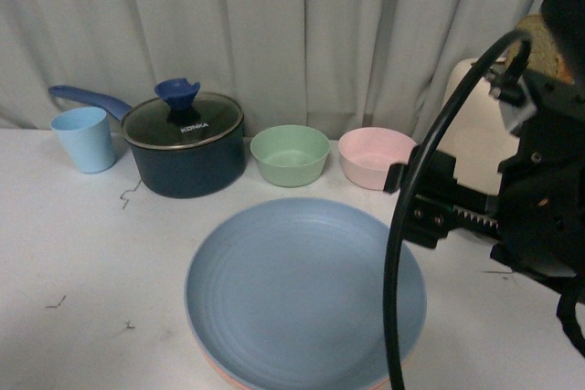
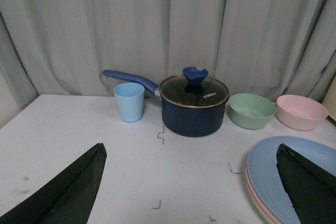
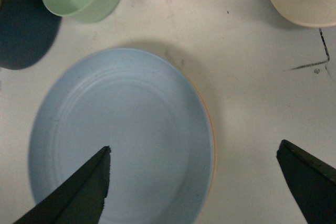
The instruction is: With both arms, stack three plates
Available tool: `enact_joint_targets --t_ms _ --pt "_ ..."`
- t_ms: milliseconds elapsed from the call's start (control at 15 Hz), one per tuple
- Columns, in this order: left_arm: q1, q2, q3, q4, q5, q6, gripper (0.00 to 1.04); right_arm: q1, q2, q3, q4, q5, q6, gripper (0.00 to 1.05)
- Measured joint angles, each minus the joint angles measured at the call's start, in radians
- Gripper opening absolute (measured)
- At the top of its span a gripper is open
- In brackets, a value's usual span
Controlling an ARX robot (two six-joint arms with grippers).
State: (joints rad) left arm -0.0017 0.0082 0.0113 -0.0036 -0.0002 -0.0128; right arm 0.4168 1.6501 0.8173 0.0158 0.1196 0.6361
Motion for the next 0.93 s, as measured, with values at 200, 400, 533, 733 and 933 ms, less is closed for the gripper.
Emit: enact_joint_targets --t_ms 200,400,533,733,933 --pt "0.0 0.0 0.0 0.0 0.0 0.0 0.98 0.003 -0.157 -0.002 -0.027 -0.016 -0.005 0.98" --pt "0.0 0.0 0.0 0.0 0.0 0.0 0.98 0.021 -0.389 -0.028 0.055 0.064 -0.081 0.95" --pt "0.0 0.0 0.0 0.0 -0.002 0.0 0.98 -0.037 -0.591 -0.224 0.39 0.222 -0.363 0.71" --pt "0.001 0.0 0.0 0.0 0.0 0.0 0.98 -0.182 -0.925 -0.374 0.229 0.124 -0.591 0.33" --pt "0.001 0.0 0.0 0.0 0.0 0.0 0.98 -0.309 -1.236 -0.522 0.066 -0.022 -0.627 0.02"
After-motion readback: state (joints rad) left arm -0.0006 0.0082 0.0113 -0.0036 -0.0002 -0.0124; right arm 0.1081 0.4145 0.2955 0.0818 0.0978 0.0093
